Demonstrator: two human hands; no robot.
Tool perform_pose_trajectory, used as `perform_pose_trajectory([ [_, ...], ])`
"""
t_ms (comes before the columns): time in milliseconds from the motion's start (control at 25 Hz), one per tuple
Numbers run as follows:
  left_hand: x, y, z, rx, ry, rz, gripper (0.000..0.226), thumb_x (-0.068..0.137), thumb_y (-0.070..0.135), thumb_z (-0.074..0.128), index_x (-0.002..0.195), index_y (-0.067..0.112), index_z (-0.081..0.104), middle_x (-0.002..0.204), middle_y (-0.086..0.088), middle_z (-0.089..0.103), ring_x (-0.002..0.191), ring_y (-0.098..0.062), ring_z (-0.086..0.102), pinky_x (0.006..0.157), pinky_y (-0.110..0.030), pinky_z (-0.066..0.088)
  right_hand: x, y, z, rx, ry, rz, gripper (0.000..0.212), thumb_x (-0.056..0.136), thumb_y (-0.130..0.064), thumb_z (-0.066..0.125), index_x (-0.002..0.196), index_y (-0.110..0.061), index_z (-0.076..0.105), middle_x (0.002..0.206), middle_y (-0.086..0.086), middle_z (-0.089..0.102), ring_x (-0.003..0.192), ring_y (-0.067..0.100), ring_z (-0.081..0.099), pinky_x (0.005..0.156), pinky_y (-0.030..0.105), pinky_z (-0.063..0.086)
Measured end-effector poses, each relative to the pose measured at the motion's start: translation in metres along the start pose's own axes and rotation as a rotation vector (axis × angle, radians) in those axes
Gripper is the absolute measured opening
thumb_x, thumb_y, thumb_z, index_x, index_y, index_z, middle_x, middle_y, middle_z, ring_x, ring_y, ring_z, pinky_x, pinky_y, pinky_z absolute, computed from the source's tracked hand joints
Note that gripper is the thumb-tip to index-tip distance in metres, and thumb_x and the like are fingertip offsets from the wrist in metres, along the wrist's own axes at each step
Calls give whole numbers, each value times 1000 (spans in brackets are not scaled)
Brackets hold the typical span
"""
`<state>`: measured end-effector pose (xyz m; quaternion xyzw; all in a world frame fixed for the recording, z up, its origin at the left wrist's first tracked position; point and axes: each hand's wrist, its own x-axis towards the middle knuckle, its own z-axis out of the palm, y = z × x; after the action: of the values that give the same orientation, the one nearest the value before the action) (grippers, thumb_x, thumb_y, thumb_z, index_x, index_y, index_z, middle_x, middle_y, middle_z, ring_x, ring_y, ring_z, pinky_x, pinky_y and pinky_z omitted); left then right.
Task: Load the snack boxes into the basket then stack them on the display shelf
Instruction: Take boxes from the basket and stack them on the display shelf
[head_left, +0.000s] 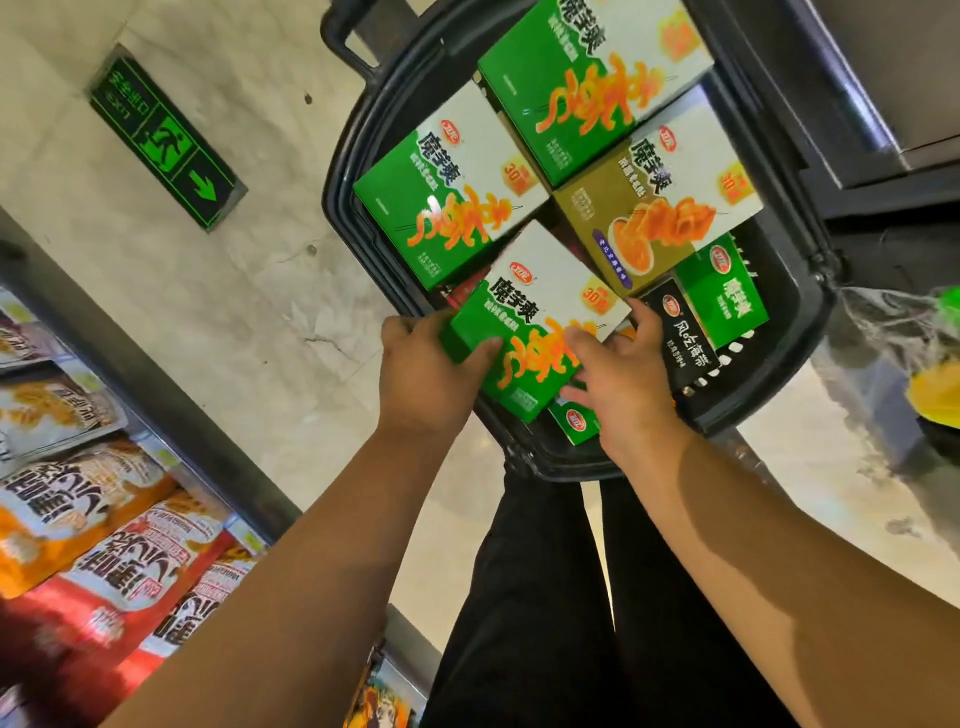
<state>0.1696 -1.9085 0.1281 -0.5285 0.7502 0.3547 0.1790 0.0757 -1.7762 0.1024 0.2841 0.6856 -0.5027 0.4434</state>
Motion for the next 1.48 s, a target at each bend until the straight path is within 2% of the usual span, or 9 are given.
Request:
perform_pose_trajectory([
  [120, -11, -5, -5, -78, 14, -26, 40, 80, 45, 76, 103, 16, 58, 106, -1, 45, 106, -23, 54, 83, -25, 39, -14, 10, -6, -29, -36, -23, 51, 93, -11, 64, 133, -31, 38, 114, -5, 66, 96, 13, 68, 51, 24, 52],
  [200, -17, -9, -7, -154, -73, -81, 44, 81, 46, 74, 96, 15, 47, 96, 2, 53, 93, -18, 57, 69, -25, 43, -20, 21, -7, -52, -46, -37, 57, 92, -12, 66, 137, -33, 38, 120, -2, 65, 100, 14, 68, 56, 26, 56],
  [360, -25, -27, -15, -386, -256, -207, 49, 83, 40, 75, 113, 20, 41, 98, 8, 58, 82, -5, 59, 63, -19, 45, -25, 29, -7, -183, -139, -95, 57, 93, -13, 65, 136, -40, 40, 120, -3, 66, 109, 17, 65, 78, 38, 59],
  [480, -24, -50, -22, -558, -323, -268, 56, 76, 41, 81, 119, 16, 55, 104, -1, 70, 88, -16, 70, 66, -18, 52, -27, 33, -2, -202, -231, -13, 54, 98, -22, 56, 147, -32, 35, 121, -1, 64, 104, 20, 66, 80, 45, 59],
  [560, -26, -61, -23, -580, -269, -252, 70, 66, 48, 84, 122, 13, 61, 104, -4, 72, 92, -17, 72, 68, -20, 54, -20, 44, -3, -288, -129, -28, 44, 101, -31, 50, 143, -27, 39, 124, 1, 59, 103, 24, 64, 83, 46, 58],
  [760, -44, -61, -16, -607, -74, -222, 47, 80, 25, 79, 116, 23, 49, 95, 14, 59, 74, 11, 63, 59, -6, 48, 5, 71, -12, -1103, 101, -344, 66, 87, -31, 69, 144, -12, 38, 135, 14, 45, 128, 32, 42, 106, 40, 36],
  [880, -46, -66, -15, -629, -58, -201, 48, 81, 21, 77, 117, 24, 45, 98, 16, 59, 72, 20, 60, 61, -6, 49, 5, 81, -3, -1321, 148, -385, 86, 81, -36, 74, 147, -9, 27, 139, 14, 37, 131, 32, 34, 108, 39, 32],
  [1160, -44, -75, -16, -620, -44, -185, 57, 76, 31, 79, 122, 27, 46, 122, 2, 58, 93, 6, 61, 70, -8, 52, 17, 80, 12, -1425, 278, -360, 83, 73, -43, 80, 135, -10, 34, 131, 15, 40, 124, 33, 39, 95, 45, 37],
  [1480, -42, -76, -16, -597, -33, -188, 58, 78, 29, 79, 125, 26, 45, 125, 1, 56, 92, 9, 60, 71, -7, 51, 29, 79, 19, -1355, 311, -303, 78, 74, -37, 80, 132, -11, 34, 134, 15, 35, 124, 35, 34, 93, 48, 35],
])
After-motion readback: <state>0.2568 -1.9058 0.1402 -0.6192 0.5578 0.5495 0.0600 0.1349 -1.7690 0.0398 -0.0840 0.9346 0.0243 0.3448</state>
